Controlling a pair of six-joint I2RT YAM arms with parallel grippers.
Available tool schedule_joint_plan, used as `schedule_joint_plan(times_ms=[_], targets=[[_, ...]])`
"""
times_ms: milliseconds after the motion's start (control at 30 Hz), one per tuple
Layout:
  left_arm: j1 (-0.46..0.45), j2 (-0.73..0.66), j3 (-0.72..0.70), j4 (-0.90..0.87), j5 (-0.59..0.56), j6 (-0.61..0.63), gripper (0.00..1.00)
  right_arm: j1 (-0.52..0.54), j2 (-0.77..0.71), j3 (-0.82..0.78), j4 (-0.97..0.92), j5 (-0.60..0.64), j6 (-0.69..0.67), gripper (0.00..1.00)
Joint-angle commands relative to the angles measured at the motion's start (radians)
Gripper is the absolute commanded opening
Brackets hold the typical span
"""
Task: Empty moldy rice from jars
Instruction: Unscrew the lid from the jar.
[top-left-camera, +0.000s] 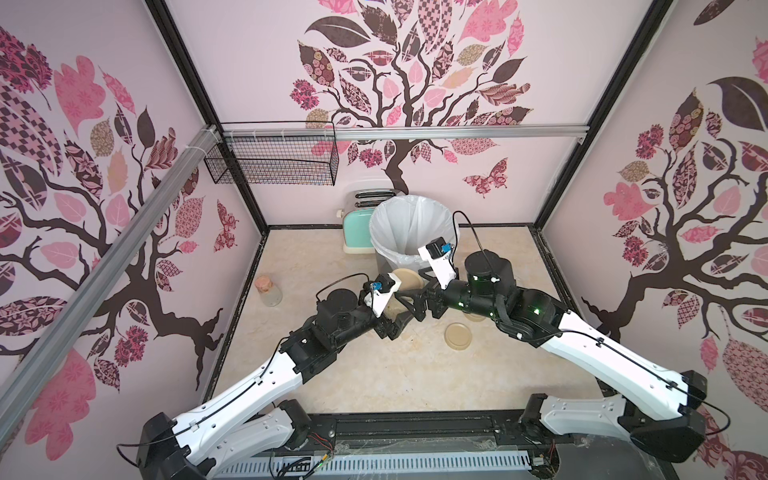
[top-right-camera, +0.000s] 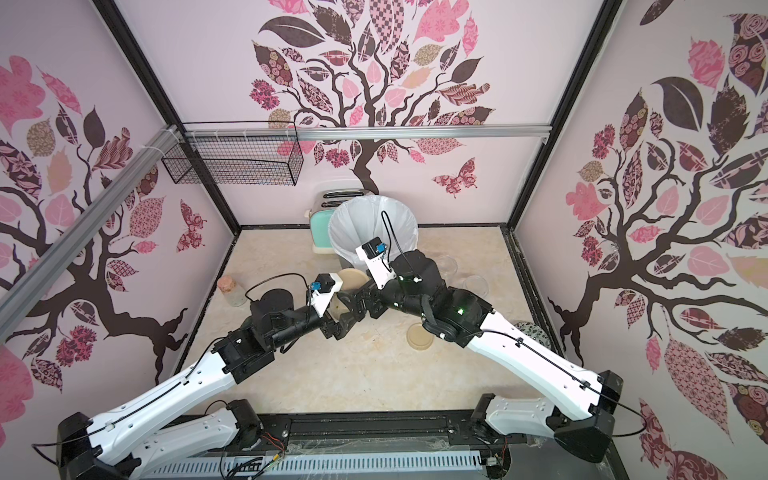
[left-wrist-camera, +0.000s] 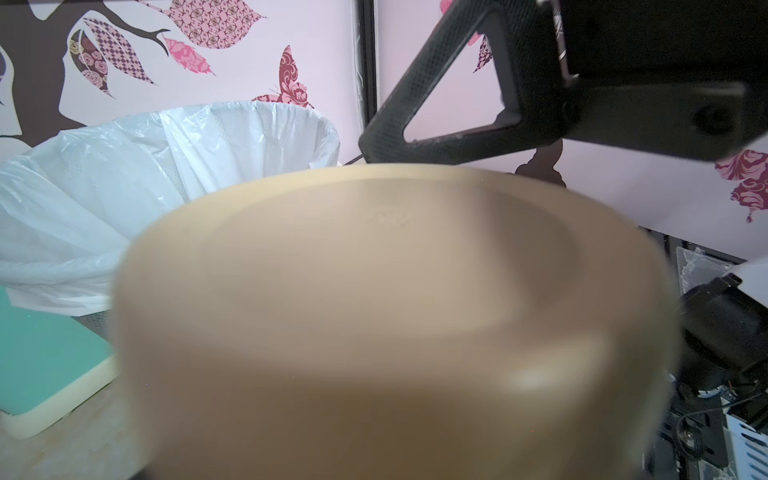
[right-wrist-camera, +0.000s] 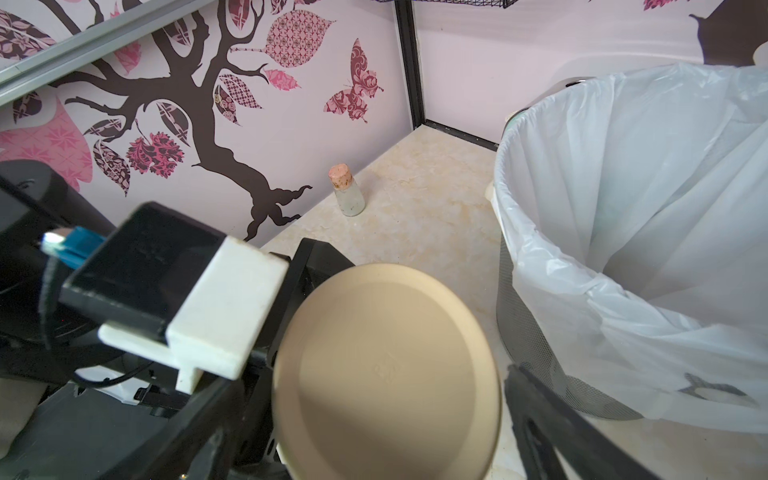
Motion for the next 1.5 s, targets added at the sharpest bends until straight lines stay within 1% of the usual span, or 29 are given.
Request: schedule_joint_plan(times_ms=[0, 167, 267, 467, 600, 700, 800, 867, 933, 1067, 1233, 1467], targets=[[-0.006, -0.018, 0.038, 0.136, 0.023, -0.012, 0.73, 0.005, -0.002, 0.002, 0.021, 0.003, -0.028, 0.99], [-0.01, -0.025, 0.038, 0.136, 0.032, -0.019, 0.72, 0.005, 0.006, -0.004, 0.032, 0.011, -0.047, 0.99], [-0.012, -0.028, 0.038, 0.133, 0.033, -0.019, 0.72, 0.004, 0.006, -0.016, 0.052, 0.004, -0.047, 0.94], [-0.014, -0.034, 0.04, 0.133, 0.045, -0.027, 0.72, 0.004, -0.006, -0.04, 0.085, 0.002, -0.062, 0.81], [-0.015, -0.052, 0.04, 0.119, 0.073, -0.035, 0.72, -0.001, -0.025, -0.063, 0.1, -0.041, -0.09, 0.77], [-0.013, -0.078, 0.038, 0.107, 0.096, -0.037, 0.71, -0.028, -0.048, -0.09, 0.119, -0.117, -0.1, 0.77], [-0.009, -0.107, 0.036, 0.091, 0.137, -0.042, 0.71, -0.086, -0.084, -0.133, 0.156, -0.225, -0.101, 0.76], [0.003, -0.125, 0.042, 0.075, 0.196, -0.052, 0.7, -0.127, -0.118, -0.17, 0.198, -0.303, -0.101, 0.75], [0.015, -0.133, 0.053, 0.057, 0.254, -0.065, 0.71, -0.148, -0.144, -0.193, 0.226, -0.374, -0.121, 0.75], [0.025, -0.133, 0.077, 0.035, 0.342, -0.087, 0.7, -0.149, -0.158, -0.187, 0.215, -0.487, -0.179, 0.75], [0.028, -0.133, 0.089, 0.052, 0.402, -0.108, 0.7, -0.148, -0.148, -0.177, 0.206, -0.586, -0.195, 0.75], [0.037, -0.138, 0.094, 0.054, 0.464, -0.12, 0.7, -0.148, -0.146, -0.175, 0.209, -0.647, -0.21, 0.75]])
